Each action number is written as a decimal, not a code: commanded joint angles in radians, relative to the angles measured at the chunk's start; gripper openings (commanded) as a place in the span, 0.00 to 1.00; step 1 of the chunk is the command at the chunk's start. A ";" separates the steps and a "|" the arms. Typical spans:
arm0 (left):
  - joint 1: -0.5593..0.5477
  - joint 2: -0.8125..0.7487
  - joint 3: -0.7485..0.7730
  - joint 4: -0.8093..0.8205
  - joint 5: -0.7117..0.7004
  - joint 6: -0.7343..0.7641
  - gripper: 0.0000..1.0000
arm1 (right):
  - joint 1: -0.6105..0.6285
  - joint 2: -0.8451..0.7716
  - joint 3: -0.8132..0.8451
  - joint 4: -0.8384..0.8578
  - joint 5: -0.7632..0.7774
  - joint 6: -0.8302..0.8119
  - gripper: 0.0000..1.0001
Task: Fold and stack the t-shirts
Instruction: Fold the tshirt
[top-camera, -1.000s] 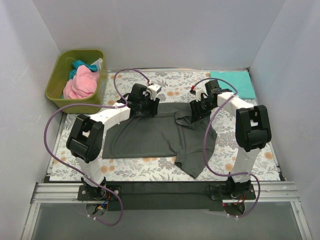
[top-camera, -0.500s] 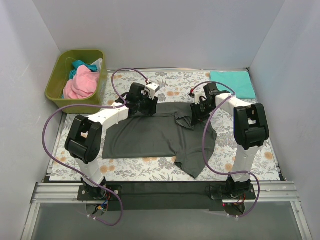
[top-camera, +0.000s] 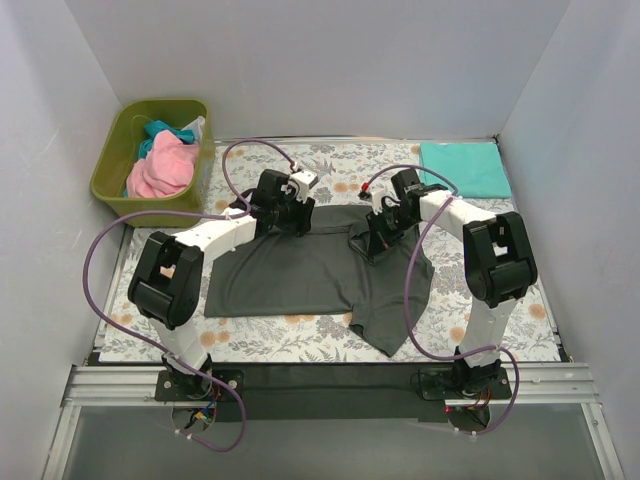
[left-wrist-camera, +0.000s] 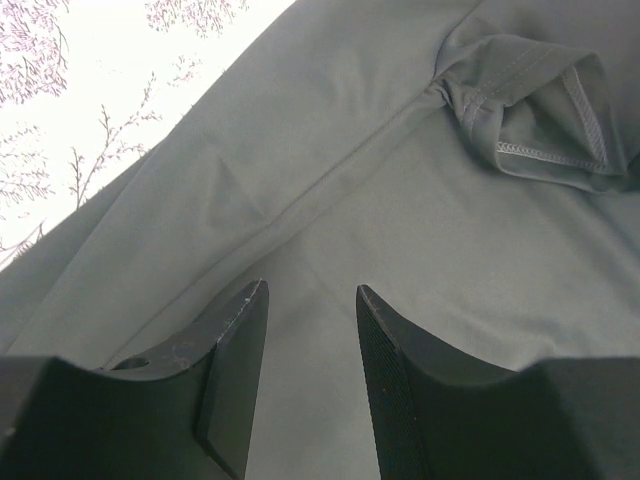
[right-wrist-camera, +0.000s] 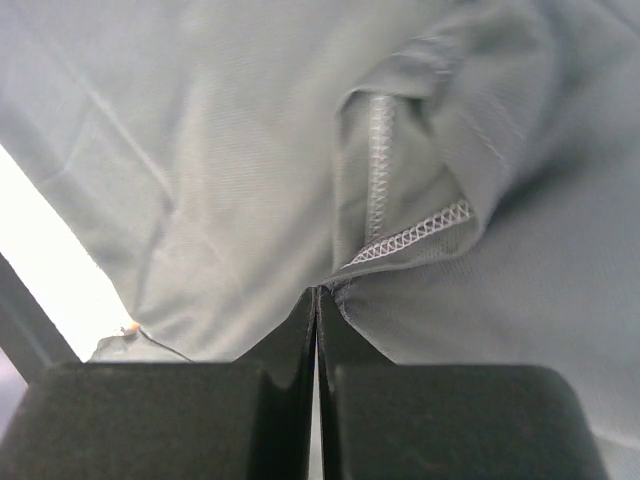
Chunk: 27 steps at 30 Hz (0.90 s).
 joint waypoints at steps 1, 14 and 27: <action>0.011 -0.084 -0.015 0.000 0.015 -0.004 0.39 | 0.036 -0.013 -0.013 -0.021 -0.027 -0.043 0.01; 0.057 -0.124 -0.049 -0.021 0.182 -0.029 0.44 | -0.005 -0.071 0.023 -0.075 0.074 -0.097 0.36; -0.063 0.125 0.161 0.179 0.338 -0.032 0.40 | -0.157 0.057 0.148 0.009 0.128 0.021 0.19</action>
